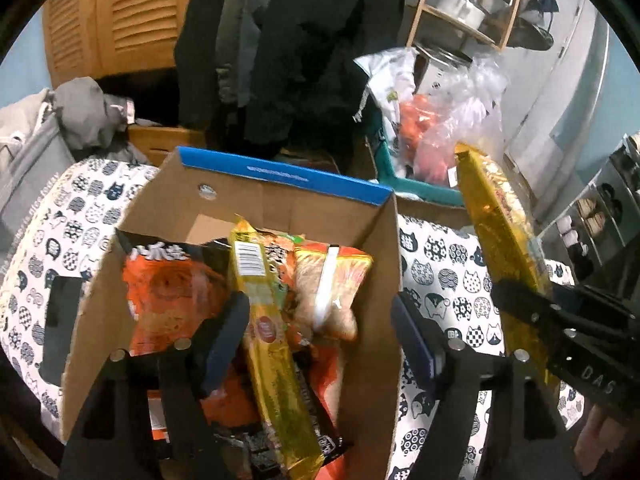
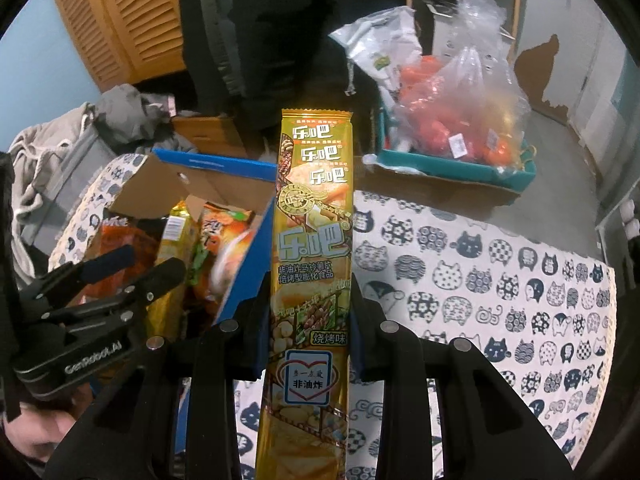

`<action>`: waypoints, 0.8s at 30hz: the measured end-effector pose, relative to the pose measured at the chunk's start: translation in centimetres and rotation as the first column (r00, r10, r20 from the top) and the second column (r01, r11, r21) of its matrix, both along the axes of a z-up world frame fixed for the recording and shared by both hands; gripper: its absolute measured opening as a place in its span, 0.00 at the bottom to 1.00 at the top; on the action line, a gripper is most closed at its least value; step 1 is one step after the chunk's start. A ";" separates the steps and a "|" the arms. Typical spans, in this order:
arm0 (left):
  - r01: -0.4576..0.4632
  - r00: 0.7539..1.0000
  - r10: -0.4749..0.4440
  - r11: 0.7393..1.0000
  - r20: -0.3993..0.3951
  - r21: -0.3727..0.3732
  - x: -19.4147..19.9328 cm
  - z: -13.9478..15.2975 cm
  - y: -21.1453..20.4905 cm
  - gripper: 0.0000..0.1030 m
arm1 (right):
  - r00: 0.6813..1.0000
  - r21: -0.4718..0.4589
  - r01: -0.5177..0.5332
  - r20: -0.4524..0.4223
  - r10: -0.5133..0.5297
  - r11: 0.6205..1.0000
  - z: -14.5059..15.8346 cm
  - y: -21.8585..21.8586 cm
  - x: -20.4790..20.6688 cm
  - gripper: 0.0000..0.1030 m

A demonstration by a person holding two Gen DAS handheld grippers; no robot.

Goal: Organize snacks
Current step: 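Carry the red striped bag with the left tool while the right tool carries the yellow pack to the box, then open both tools to drop the red bag and yellow pack into the box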

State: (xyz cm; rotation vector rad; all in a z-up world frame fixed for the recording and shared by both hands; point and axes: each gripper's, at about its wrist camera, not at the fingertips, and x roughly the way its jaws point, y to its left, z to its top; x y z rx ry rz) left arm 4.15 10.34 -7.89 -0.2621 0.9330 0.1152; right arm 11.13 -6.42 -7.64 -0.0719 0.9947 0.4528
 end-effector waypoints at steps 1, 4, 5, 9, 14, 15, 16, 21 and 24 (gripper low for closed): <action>0.001 1.000 -0.001 1.000 -0.001 0.006 -0.1 0.1 0.2 0.73 | 1.000 -0.001 -0.005 0.000 0.005 1.000 0.0 0.3 0.0 0.28; -0.007 1.000 0.007 1.000 -0.004 0.026 -0.8 0.7 0.8 0.73 | 1.000 -0.004 -0.022 -0.002 0.022 1.000 0.0 1.3 -0.2 0.28; -0.012 1.000 0.012 0.999 -0.001 0.031 -1.0 0.9 0.9 0.73 | 1.000 -0.003 -0.027 -0.004 0.027 1.000 0.0 1.7 -0.2 0.28; -0.030 1.000 0.030 0.998 0.006 0.054 -2.1 1.6 2.1 0.74 | 0.999 -0.002 -0.051 -0.005 0.051 0.999 0.2 3.2 -0.4 0.28; -0.057 0.998 0.055 0.995 0.019 0.078 -4.2 2.2 3.9 0.74 | 0.996 0.012 -0.083 -0.019 0.084 0.996 0.3 5.3 -0.5 0.28; -0.061 0.998 0.060 0.995 0.020 0.079 -4.7 2.2 4.3 0.74 | 0.996 0.013 -0.090 -0.024 0.090 0.996 0.3 5.7 -0.5 0.28; -0.066 0.998 0.065 0.994 0.022 0.081 -5.1 2.3 4.7 0.74 | 0.995 0.013 -0.099 -0.029 0.099 0.995 0.2 6.3 -0.6 0.28; -0.095 0.995 0.092 0.991 0.033 0.089 -7.0 2.4 6.3 0.74 | 0.990 0.014 -0.127 -0.055 0.128 0.992 -0.5 8.5 -0.7 0.28; -0.120 0.992 0.117 0.988 0.037 0.092 -7.9 2.4 7.3 0.74 | 0.988 0.018 -0.135 -0.069 0.136 0.991 -0.9 9.5 -0.7 0.28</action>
